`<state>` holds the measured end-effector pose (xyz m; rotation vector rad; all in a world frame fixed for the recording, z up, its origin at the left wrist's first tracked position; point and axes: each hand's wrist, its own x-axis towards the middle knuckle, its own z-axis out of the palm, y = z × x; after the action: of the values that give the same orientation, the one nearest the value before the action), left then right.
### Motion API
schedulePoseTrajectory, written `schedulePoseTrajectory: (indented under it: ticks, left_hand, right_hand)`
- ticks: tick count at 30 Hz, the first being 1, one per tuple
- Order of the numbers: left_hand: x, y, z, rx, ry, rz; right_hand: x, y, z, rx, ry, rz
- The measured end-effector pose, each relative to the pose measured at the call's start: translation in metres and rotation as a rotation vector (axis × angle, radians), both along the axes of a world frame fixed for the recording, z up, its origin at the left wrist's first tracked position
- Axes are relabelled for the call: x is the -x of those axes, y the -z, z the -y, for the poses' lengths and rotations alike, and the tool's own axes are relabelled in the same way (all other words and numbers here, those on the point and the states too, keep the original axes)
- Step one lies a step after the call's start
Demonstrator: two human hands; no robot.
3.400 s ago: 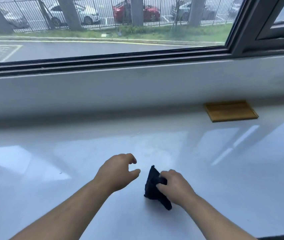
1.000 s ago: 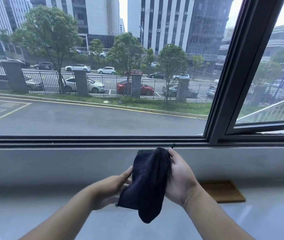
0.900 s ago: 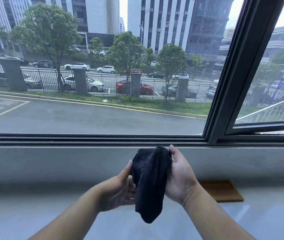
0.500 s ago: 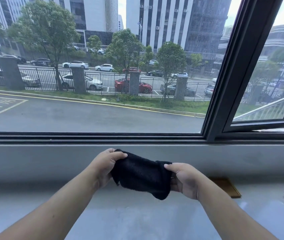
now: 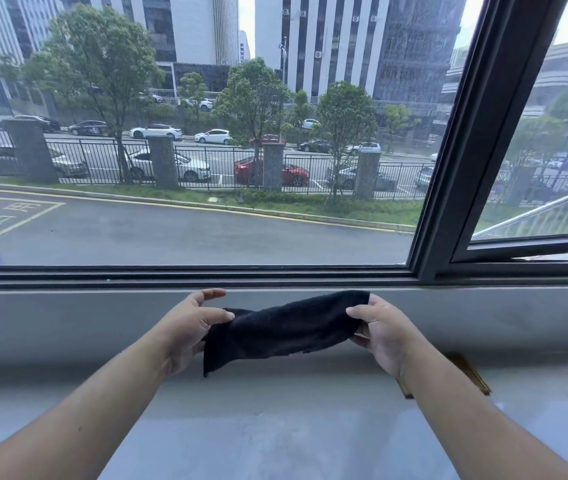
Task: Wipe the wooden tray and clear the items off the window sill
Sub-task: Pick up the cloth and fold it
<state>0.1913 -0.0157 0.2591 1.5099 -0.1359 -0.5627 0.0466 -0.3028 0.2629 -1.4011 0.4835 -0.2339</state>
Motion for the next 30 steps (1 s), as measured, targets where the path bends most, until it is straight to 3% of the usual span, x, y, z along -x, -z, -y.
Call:
schedulePoseTrajectory:
  ticks: [4, 9, 14, 17, 26, 28, 30]
  left_hand:
    - [0.008, -0.002, 0.004, 0.018, 0.164, -0.129]
    - [0.012, 0.0, 0.007, 0.106, 0.222, -0.299]
    - [0.021, -0.001, 0.007, 0.104, 0.44, -0.391]
    - [0.027, -0.003, 0.01, 0.035, 0.57, -0.359]
    - [0.022, -0.002, 0.011, -0.217, 0.631, -0.278]
    - [0.019, -0.002, 0.013, -0.222, 0.525, -0.191]
    - [0.013, -0.003, 0.015, -0.128, 0.308, -0.085]
  right_hand:
    - [-0.005, -0.011, -0.012, -0.027, -0.127, 0.084]
    - [-0.008, -0.021, -0.008, -0.062, -0.164, 0.13]
    - [-0.005, -0.02, -0.003, -0.26, -0.199, 0.187]
    - [-0.005, -0.023, -0.004, -0.3, -0.222, 0.194]
    - [-0.001, -0.027, 0.0, -0.341, -0.303, 0.223]
    - [-0.002, -0.026, 0.003, -0.321, -0.296, 0.204]
    - [-0.002, -0.023, 0.007, -0.156, -0.222, 0.097]
